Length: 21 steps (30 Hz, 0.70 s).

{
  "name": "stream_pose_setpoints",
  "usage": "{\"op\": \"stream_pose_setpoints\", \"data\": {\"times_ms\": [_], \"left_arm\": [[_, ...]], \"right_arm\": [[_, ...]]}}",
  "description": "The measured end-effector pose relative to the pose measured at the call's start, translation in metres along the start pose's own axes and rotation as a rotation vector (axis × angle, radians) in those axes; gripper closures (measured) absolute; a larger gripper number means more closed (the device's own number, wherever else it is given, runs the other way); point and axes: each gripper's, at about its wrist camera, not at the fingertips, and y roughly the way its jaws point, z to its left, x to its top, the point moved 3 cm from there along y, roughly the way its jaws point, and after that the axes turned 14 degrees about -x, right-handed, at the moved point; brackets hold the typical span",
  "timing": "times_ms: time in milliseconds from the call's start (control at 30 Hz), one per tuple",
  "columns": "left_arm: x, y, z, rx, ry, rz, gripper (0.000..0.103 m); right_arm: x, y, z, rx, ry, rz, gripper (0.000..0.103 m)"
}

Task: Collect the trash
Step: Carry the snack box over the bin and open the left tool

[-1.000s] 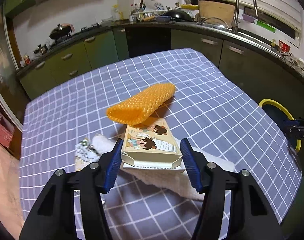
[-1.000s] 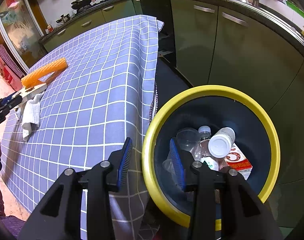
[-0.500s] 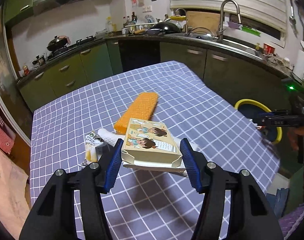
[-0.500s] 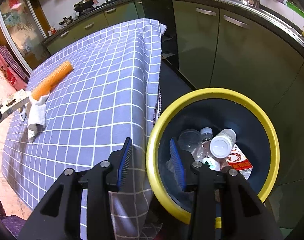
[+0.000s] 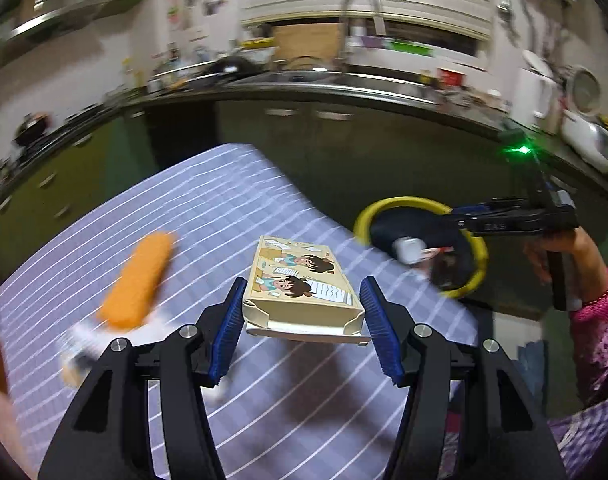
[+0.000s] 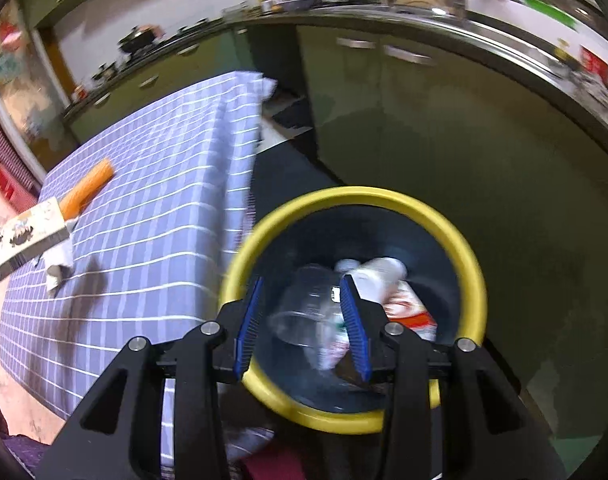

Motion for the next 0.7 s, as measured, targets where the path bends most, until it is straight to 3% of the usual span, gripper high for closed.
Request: {"op": "stream_pose_setpoints", "data": {"times_ms": [200,500,533,600,700], "left_arm": [[0.034,0.077,-0.056,-0.143,0.106,0.052,0.046],[0.066,0.191,-0.095,-0.223,0.11,0.131,0.045],[0.067,0.203,-0.097,-0.235,0.097,0.134,0.043],[0.067,0.216,-0.095,-0.227,0.078,0.134,0.027],[0.063,0.213,-0.091,-0.217,0.057,0.123,0.026]], "right_arm": [[-0.016,-0.007,-0.056,-0.047,0.095,-0.003,0.066],[-0.027,-0.009,-0.093,-0.06,0.171,-0.004,0.065],[-0.027,-0.009,-0.093,-0.056,0.173,-0.004,0.063],[-0.028,-0.008,-0.092,-0.047,0.174,-0.003,0.061],[-0.03,-0.006,-0.089,-0.034,0.168,0.001,0.061]]}}
